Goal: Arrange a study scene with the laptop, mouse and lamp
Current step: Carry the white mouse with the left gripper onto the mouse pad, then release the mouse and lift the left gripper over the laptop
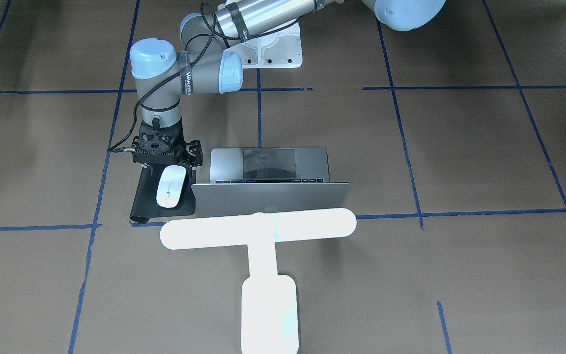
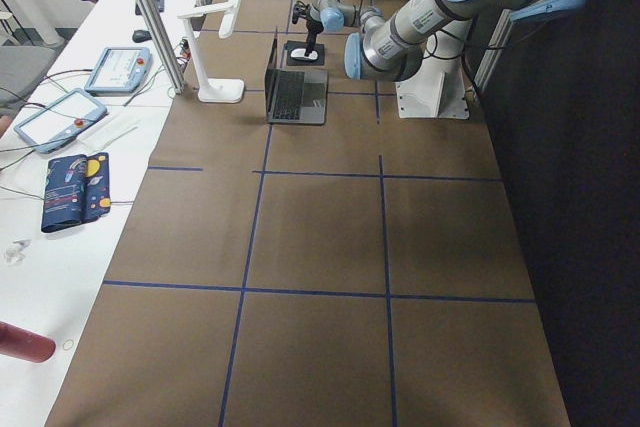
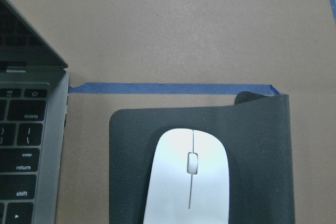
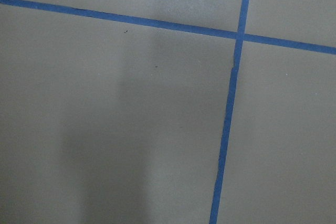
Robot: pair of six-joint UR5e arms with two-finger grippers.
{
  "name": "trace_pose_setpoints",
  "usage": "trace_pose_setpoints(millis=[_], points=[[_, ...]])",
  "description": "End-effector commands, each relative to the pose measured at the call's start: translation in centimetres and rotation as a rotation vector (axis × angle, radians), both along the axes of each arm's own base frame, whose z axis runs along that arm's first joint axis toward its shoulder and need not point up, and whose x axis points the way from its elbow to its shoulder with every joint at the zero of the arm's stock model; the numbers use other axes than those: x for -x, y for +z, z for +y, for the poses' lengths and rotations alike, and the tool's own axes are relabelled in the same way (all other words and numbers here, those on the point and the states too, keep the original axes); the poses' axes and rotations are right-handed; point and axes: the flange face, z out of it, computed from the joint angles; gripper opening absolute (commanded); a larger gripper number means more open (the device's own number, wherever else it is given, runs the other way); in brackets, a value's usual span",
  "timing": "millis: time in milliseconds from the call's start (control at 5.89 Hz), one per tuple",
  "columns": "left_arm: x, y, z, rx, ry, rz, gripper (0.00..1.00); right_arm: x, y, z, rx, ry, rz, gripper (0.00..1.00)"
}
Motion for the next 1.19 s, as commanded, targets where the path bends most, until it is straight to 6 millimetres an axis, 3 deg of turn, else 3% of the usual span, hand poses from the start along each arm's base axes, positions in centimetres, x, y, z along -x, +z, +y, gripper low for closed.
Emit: trace_pose_setpoints(millis=[0, 170, 340, 510, 680, 850, 1019], points=[[1.8, -0.9, -1.0, 0.036, 0.022, 0.028, 1.00, 0.0, -0.2, -0.2, -0.005, 0.001, -0.001, 1.00], [4.4, 2.2, -1.9, 0.076, 0.055, 0.042, 1.00, -0.1, 0.2, -0.6, 0.001, 0.004, 0.002, 1.00], [9.4, 6.9, -1.8, 0.063, 0.040, 0.051, 1.00, -0.7, 1.4, -1.8, 0.018, 0.020, -0.001, 1.00], [15.6, 9.2, -2.3, 0.096, 0.103, 0.022, 1.00, -1.2, 2.7, -2.9, -0.002, -0.010, 0.008, 1.00], [21.4, 11.5, -1.7, 0.109, 0.132, 0.012, 1.00, -2.3, 4.3, -4.2, -0.021, -0.029, 0.013, 1.00], [27.8, 15.1, 0.4, 0.092, 0.188, -0.040, 1.00, -2.9, 6.0, -4.3, -0.024, -0.055, 0.023, 1.00], [33.6, 16.8, 2.6, 0.084, 0.236, -0.119, 1.00, -3.6, 6.0, -4.5, 0.015, -0.042, 0.030, 1.00]])
